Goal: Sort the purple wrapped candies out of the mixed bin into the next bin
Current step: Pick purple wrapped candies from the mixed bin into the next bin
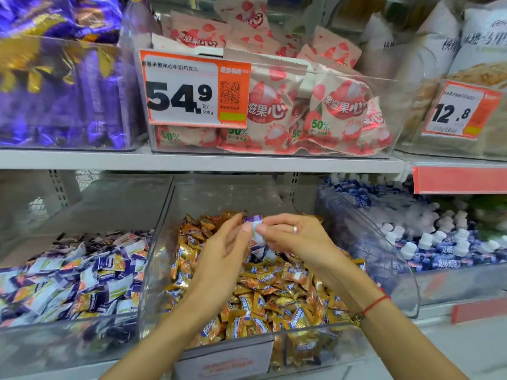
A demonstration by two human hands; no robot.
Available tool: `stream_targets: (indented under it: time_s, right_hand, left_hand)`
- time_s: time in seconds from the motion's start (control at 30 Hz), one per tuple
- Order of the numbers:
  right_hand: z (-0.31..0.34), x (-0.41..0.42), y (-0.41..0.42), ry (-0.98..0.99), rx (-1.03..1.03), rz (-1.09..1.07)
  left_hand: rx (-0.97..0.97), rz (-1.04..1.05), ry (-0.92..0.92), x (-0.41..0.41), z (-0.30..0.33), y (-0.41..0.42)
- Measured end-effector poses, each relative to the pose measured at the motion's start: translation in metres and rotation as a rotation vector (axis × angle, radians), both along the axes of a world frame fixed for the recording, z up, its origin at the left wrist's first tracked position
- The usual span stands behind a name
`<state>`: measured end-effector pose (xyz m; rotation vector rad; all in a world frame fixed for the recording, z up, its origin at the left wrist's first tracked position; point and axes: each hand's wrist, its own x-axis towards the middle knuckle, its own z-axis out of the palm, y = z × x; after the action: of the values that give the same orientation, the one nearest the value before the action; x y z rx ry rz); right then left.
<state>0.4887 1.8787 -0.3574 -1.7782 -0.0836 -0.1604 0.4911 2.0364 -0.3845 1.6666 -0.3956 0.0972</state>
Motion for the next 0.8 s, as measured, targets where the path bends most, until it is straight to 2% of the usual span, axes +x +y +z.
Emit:
stream_targets:
  time_s: [0.1,0.2,0.3,0.4,0.47,0.6,0.67,0.8]
  right_hand:
    - [0.004,-0.003,0.009,-0.022,0.105,0.025]
    - [0.010,0.005,0.003,-0.058,-0.027,-0.013]
    - [0.010,0.026,-0.010,-0.059,-0.434,-0.073]
    - [-0.009,0.047,-0.004,0.134,-0.970,0.172]
    - [-0.020,0.056,0.001,0.089,-1.094,0.209]
    - [-0.018,0.062,-0.014,0.040,-0.933,0.105]
    - [-0.018,0.056,-0.024,0.076,-0.737,0.113]
    - [-0.012,0.043,-0.033,0.152,-0.345,0.136]
  left_hand:
    - [-0.085,-0.010,-0.027,-0.002,0.005,-0.001]
    - [-0.188,0.060,-0.018,0.001,0.006,0.001]
    - [-0.267,0.144,0.032,0.002,0.007,0.003]
    - [-0.240,0.198,0.073,0.004,0.008,0.003]
    - [-0.213,0.214,0.111,0.008,0.005,0.002]
    - [-0.097,0.214,0.148,0.008,0.001,0.004]
    - [-0.074,0.211,0.090,0.004,0.002,0.005]
    - [-0.175,0.207,0.019,0.007,0.001,0.003]
